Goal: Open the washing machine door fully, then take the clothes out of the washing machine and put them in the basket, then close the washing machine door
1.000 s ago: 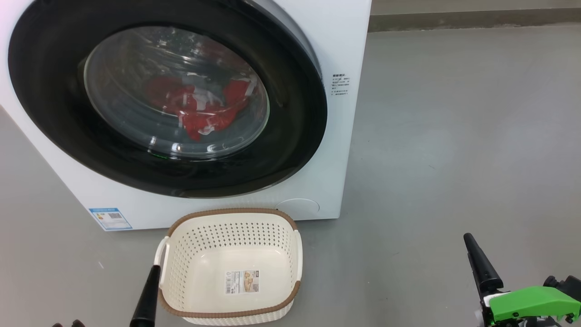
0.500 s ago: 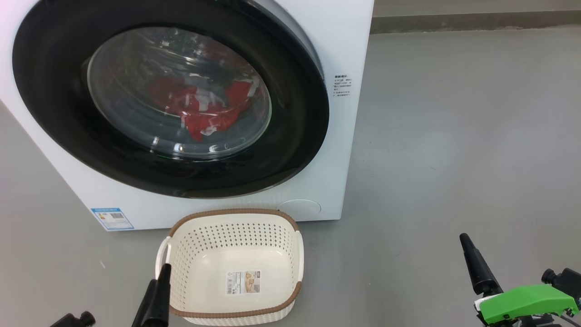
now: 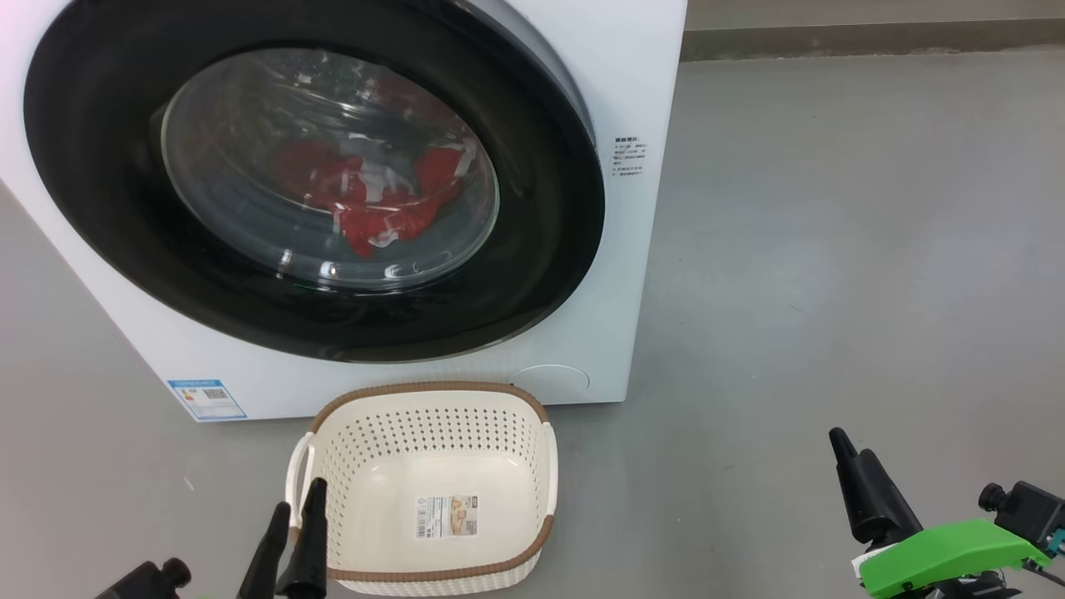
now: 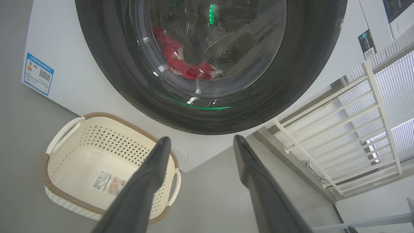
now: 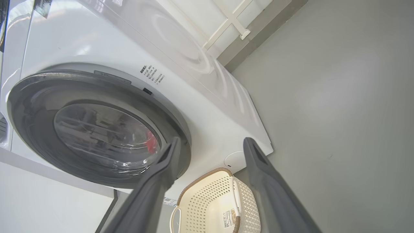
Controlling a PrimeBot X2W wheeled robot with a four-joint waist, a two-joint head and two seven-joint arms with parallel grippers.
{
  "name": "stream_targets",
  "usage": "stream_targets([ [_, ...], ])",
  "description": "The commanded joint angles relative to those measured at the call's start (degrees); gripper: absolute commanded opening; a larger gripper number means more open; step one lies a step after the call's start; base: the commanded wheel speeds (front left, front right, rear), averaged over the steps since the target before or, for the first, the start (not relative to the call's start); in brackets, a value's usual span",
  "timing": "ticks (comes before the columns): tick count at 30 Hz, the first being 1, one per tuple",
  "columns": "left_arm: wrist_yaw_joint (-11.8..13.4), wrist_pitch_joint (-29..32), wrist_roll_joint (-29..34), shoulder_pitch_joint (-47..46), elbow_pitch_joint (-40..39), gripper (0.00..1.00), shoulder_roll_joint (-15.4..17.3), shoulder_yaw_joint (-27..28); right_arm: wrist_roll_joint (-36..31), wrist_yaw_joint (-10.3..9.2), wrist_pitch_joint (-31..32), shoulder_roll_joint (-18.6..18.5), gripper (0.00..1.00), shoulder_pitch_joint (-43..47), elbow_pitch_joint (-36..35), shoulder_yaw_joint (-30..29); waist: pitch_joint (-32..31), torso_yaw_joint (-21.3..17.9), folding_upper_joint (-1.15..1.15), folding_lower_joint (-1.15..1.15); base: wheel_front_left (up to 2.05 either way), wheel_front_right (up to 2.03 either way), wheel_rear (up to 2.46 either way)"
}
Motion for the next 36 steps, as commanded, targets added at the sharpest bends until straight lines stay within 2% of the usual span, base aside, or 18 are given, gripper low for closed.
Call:
stream_targets([
  [1, 0.6, -0.9, 2.3, -0.4, -2.1, 1.0, 0.9, 0.6, -2.3, 0.01, -1.0, -1.2, 1.0, -0.5, -1.8, 0.8, 0.0, 0.0, 0.0, -0.01, 0.0, 0.0, 0.0],
  [36, 2.3, -6.6, 26.2, 0.8, -5.7, 1.0, 1.6, -0.9, -22.1, 0.02, -6.7, -2.5, 1.0, 1.0, -3.9, 1.8, 0.2, 0.2, 0.0, -0.01, 0.0, 0.0, 0.0],
])
